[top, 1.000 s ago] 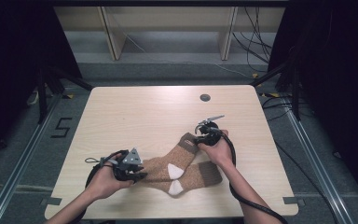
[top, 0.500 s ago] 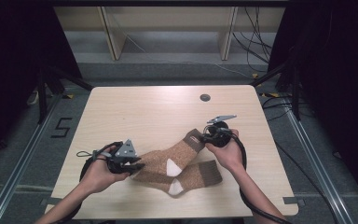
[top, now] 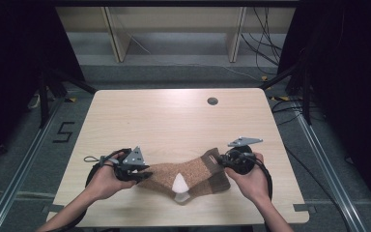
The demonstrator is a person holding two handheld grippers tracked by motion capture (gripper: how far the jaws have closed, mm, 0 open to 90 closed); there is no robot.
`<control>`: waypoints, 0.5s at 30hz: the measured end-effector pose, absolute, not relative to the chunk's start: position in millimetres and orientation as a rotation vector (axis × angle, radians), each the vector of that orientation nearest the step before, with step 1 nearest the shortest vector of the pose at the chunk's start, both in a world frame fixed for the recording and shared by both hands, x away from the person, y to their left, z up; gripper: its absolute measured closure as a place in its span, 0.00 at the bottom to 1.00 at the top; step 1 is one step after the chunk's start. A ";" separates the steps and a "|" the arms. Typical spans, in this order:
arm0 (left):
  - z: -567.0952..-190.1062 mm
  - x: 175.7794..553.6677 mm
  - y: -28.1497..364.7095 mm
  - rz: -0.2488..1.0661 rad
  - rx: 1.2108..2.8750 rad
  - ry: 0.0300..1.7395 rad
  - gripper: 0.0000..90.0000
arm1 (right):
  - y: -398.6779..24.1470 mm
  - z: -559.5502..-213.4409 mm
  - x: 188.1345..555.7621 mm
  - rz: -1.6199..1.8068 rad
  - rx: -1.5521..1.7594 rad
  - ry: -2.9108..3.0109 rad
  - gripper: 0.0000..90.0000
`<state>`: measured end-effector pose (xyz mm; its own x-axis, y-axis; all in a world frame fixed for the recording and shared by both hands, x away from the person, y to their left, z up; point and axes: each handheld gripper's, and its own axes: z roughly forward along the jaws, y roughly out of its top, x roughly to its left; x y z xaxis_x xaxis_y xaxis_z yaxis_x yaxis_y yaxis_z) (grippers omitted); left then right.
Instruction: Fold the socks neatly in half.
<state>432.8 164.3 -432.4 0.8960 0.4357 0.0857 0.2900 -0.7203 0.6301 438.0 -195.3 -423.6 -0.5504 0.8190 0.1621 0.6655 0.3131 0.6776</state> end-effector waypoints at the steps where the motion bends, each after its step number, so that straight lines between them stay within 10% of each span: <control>1: -432.2 432.9 163.9 0.306 2.431 0.508 0.82 | -196.7 -424.3 434.8 1.056 1.325 2.360 0.89; 15: -437.8 438.3 184.7 0.272 2.370 0.619 0.49 | -204.1 -449.0 409.8 0.978 1.416 2.397 0.69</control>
<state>438.3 184.7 -437.8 0.8659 0.4993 0.0317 0.3609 -0.6672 0.6516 409.8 -204.1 -449.0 -0.5255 0.8354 0.1612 0.7098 0.3259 0.6245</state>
